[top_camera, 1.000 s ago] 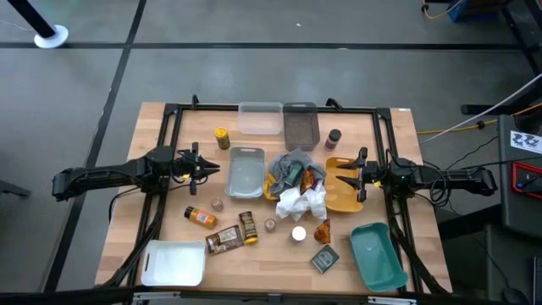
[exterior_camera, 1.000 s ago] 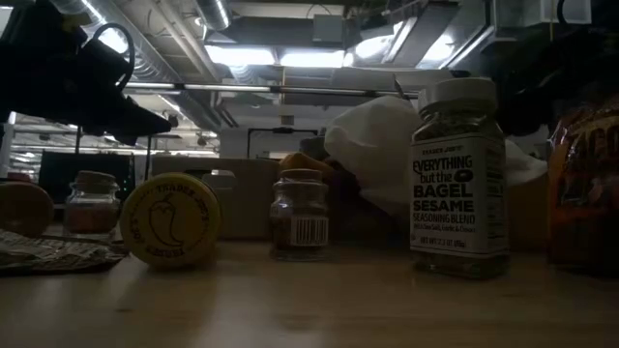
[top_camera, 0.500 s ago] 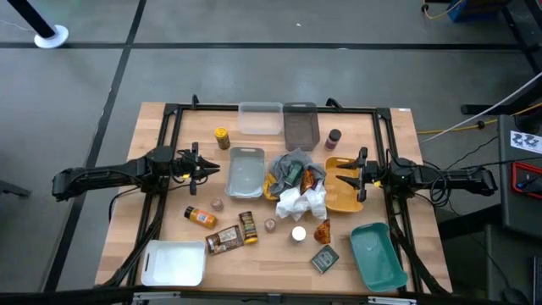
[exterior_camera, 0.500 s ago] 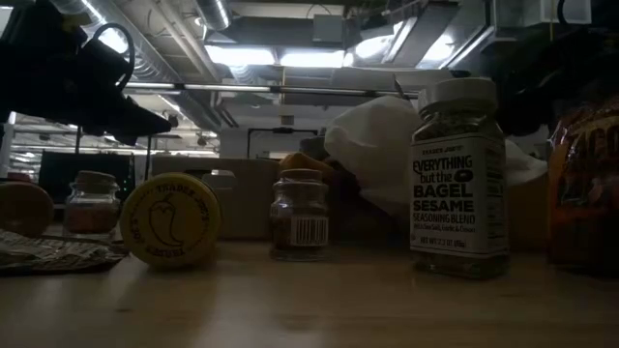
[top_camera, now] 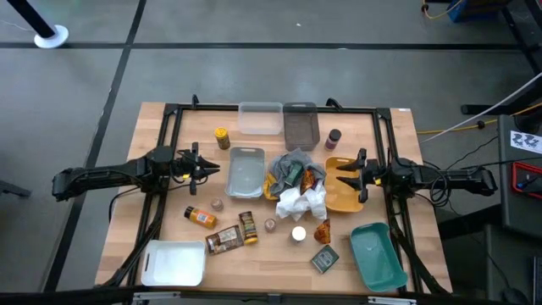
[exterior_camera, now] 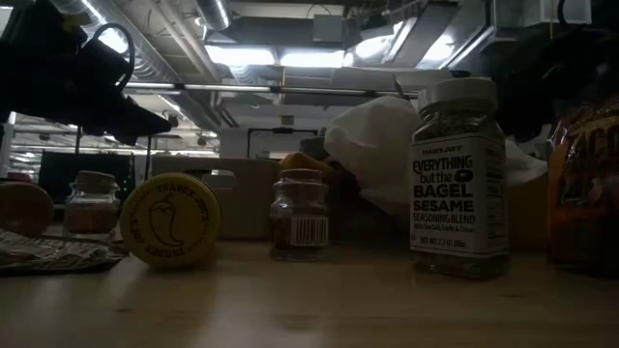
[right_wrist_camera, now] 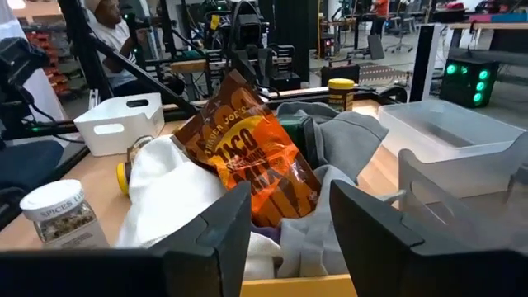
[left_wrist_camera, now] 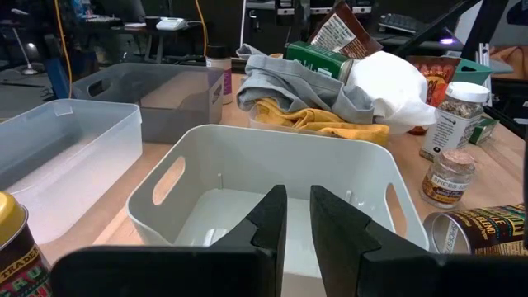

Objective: Sort spices by type
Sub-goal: Put the top black seasoning bottle into the black bin

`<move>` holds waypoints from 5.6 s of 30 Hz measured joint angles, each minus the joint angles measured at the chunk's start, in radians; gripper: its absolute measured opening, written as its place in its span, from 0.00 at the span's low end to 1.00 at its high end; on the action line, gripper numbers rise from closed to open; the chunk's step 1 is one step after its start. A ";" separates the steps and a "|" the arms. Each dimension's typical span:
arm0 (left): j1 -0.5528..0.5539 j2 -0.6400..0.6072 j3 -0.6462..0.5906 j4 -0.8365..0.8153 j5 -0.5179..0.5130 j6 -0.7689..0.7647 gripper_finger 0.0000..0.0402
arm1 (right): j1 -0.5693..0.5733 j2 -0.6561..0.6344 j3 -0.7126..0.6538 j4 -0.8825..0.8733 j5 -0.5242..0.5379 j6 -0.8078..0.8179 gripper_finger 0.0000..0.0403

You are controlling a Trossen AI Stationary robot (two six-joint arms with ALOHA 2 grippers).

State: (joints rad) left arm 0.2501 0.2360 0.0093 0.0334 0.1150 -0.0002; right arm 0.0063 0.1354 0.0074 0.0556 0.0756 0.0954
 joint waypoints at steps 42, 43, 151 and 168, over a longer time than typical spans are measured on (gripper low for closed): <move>0.000 0.000 0.000 0.008 0.000 0.162 0.11 | 0.000 0.007 0.146 0.044 0.366 0.095 0.72; 0.000 0.000 0.000 0.008 0.000 0.151 0.11 | 0.000 0.011 0.163 0.047 0.369 0.086 0.72; 0.000 0.000 0.000 0.000 -0.002 -0.228 0.11 | -0.622 1.086 0.743 -0.571 0.043 0.221 0.72; 0.000 0.000 0.000 0.000 -0.002 -0.228 0.11 | -0.622 1.231 0.743 -0.467 0.041 0.186 0.52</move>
State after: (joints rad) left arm 0.2501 0.2361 0.0093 0.0330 0.1135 -0.2286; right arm -0.6159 1.3663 0.7502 -0.4110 0.1162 0.2813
